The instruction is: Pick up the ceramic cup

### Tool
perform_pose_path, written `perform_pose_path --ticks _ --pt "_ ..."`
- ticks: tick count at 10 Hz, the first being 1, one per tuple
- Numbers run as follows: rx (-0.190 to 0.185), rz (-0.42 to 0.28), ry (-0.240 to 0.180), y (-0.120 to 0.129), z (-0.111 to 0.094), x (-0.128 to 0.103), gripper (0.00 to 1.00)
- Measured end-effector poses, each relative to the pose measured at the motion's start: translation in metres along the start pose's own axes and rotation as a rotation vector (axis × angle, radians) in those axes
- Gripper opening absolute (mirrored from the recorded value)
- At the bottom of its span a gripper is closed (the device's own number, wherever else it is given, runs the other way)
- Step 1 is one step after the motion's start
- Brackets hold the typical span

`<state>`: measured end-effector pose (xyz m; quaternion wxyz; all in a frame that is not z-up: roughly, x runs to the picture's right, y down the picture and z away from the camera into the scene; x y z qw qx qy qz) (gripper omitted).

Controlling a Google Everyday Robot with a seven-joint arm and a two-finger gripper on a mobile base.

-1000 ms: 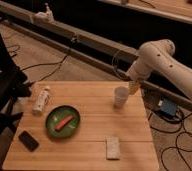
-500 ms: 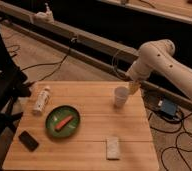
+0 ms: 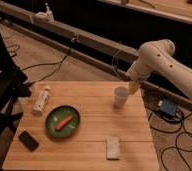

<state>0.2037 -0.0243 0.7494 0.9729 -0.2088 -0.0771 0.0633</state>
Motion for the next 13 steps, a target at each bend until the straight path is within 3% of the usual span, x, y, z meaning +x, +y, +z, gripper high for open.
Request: perform_pose_path --ticks 2,4,7,10,13 --pt "-0.021 0.014 -0.033 0.004 0.008 -0.002 0.70" --pt "-0.084 0.033 -0.108 0.017 0.031 -0.008 0.70" --pt "-0.140 0.022 -0.178 0.024 0.055 -0.012 0.70" --pt "-0.170 0.019 -0.206 0.025 0.069 -0.009 0.70" --pt "-0.232 0.023 -0.231 0.032 0.088 -0.002 0.70"
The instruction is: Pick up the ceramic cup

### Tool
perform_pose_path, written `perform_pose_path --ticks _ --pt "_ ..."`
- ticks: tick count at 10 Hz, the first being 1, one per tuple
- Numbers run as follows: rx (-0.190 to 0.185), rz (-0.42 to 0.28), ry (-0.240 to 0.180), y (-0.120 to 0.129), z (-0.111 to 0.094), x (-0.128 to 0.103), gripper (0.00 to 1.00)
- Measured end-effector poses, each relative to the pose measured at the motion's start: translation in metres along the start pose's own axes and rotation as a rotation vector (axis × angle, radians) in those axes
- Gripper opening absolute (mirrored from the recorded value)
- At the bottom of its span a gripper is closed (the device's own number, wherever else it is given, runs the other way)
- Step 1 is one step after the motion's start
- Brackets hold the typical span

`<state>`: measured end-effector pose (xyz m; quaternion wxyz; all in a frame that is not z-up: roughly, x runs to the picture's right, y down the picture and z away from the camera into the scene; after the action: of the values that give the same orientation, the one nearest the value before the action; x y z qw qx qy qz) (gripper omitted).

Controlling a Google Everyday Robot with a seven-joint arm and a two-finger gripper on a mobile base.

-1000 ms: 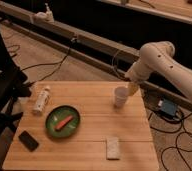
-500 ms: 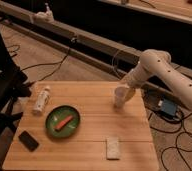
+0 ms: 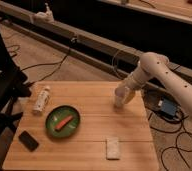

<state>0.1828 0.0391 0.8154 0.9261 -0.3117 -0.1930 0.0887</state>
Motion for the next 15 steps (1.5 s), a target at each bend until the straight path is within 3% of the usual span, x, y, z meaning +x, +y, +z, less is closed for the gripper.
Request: perform_pose_path --ticks 4,6,9,11,12,13,15 --pt "-0.099 0.028 -0.037 0.010 0.026 0.016 0.70" --pt "-0.134 0.043 -0.042 0.012 0.038 0.025 0.56" --pt "-0.153 0.059 -0.034 0.008 0.049 0.033 0.28" --pt "-0.143 0.071 -0.023 0.000 0.048 0.035 0.05" --pt "-0.127 0.081 -0.014 -0.005 0.044 0.035 0.02" --pt "-0.088 0.093 -0.004 -0.016 0.034 0.033 0.00" --pt "0.031 0.086 -0.002 -0.044 -0.005 0.013 0.00"
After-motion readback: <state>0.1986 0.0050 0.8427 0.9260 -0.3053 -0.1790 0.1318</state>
